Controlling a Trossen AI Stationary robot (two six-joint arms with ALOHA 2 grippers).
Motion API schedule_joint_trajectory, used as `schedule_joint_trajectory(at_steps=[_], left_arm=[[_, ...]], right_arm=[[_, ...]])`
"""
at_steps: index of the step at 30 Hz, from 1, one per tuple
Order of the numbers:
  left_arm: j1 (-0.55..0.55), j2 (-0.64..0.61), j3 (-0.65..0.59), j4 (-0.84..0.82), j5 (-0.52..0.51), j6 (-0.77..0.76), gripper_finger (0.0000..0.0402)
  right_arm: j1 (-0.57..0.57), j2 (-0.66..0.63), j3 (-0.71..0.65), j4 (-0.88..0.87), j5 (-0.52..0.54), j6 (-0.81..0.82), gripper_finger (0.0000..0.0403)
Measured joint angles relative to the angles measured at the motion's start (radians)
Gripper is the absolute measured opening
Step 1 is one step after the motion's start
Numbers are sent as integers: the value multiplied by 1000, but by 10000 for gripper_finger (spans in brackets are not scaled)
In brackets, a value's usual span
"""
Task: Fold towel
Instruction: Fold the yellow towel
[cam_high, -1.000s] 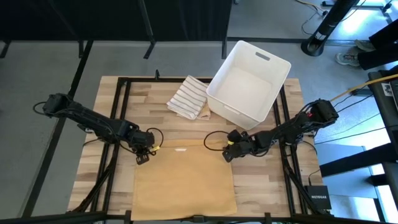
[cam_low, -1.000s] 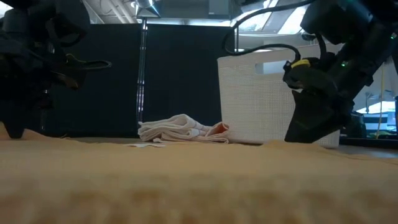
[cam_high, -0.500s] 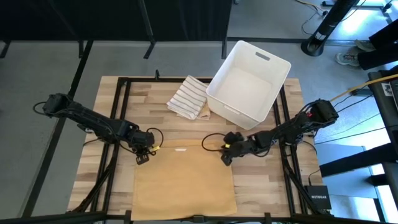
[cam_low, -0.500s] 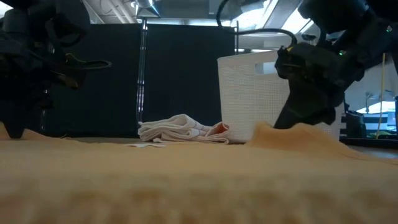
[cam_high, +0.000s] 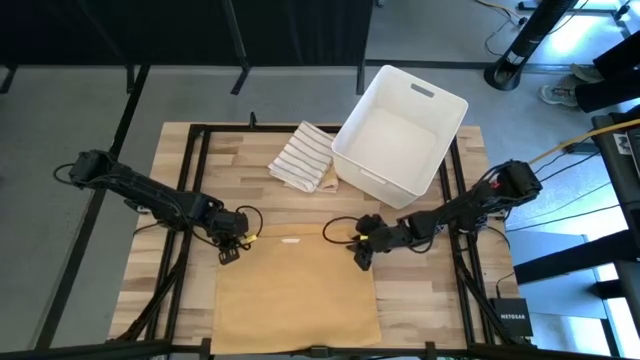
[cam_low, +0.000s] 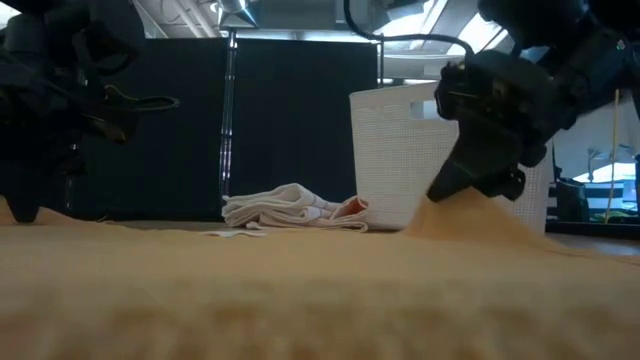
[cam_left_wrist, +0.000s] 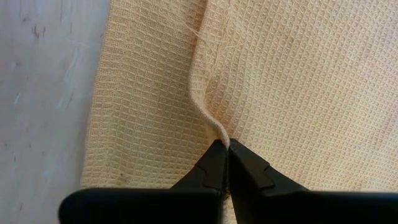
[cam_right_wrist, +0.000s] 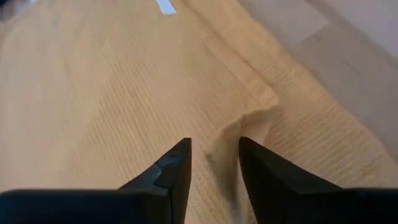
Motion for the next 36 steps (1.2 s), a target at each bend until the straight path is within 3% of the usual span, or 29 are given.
schedule_joint_trajectory(at_steps=[6,11,16,19,28,36], left_arm=[[0,0,0,-1,0,-1,3],[0,0,0,-3,-2,9,4],[0,0,0,-4,-3,30,2],[-4,-1,6,-15,-6,26,2],[-112,-4,166,-283,-211,-104,1],[-215,-4,217,-443,-340,-270,1]], right_arm=[[0,39,0,-1,-9,-28,129],[0,24,1,6,3,-80,83],[1,20,2,-1,0,-123,12],[1,20,2,-1,3,-127,13],[1,-41,2,-16,34,-132,10],[8,-126,2,-96,149,-143,3]])
